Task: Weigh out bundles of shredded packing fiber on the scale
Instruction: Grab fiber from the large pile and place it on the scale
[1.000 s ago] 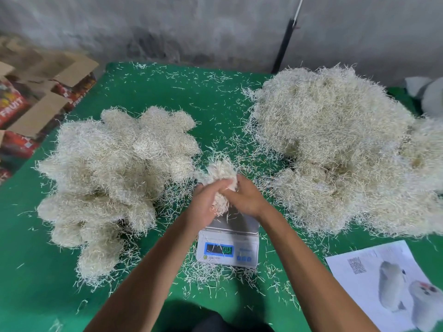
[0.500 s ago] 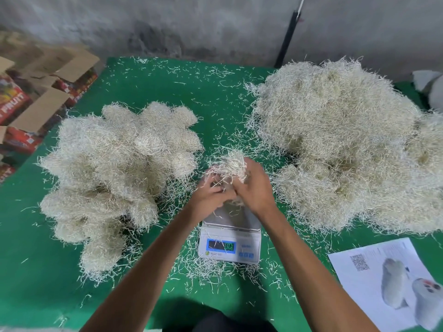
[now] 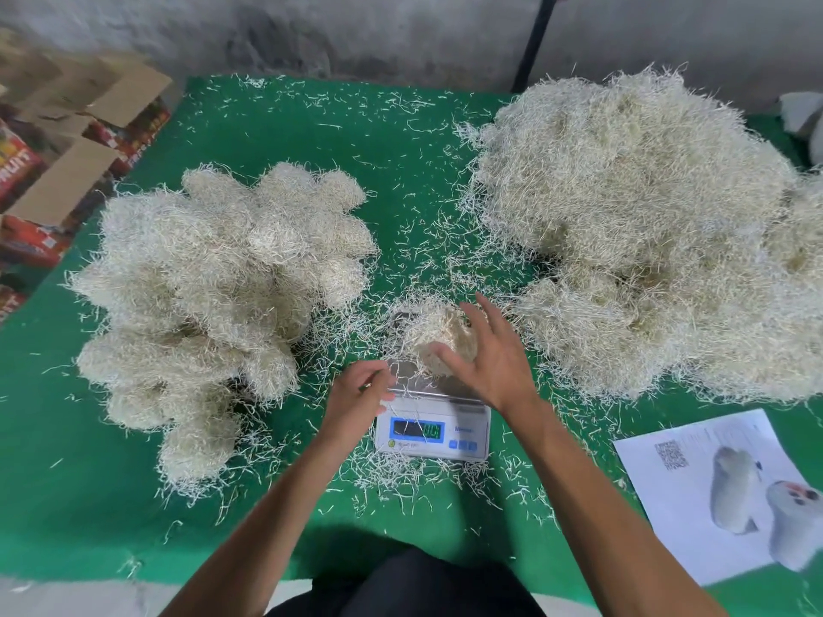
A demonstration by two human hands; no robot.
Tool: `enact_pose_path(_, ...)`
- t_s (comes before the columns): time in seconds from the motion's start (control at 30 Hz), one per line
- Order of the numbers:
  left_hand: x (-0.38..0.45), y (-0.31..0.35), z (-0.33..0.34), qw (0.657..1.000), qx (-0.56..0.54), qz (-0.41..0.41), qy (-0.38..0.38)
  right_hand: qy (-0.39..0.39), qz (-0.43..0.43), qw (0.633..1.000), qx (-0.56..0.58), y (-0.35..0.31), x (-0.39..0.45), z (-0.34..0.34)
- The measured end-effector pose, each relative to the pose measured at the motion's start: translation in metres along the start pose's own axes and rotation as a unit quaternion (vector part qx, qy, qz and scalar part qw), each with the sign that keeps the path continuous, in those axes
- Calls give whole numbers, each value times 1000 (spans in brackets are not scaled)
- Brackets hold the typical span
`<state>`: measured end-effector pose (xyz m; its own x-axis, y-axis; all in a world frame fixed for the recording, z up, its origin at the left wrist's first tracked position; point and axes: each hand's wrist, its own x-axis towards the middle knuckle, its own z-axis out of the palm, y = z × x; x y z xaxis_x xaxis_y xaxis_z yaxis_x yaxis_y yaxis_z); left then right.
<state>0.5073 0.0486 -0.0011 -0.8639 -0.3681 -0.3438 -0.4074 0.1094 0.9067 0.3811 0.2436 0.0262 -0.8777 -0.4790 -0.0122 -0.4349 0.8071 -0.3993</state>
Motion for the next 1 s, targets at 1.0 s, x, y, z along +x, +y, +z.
enact_pose_path(1.0,12,-2,-25,987,-109,39,111,124,204,915,324,6,-49,14)
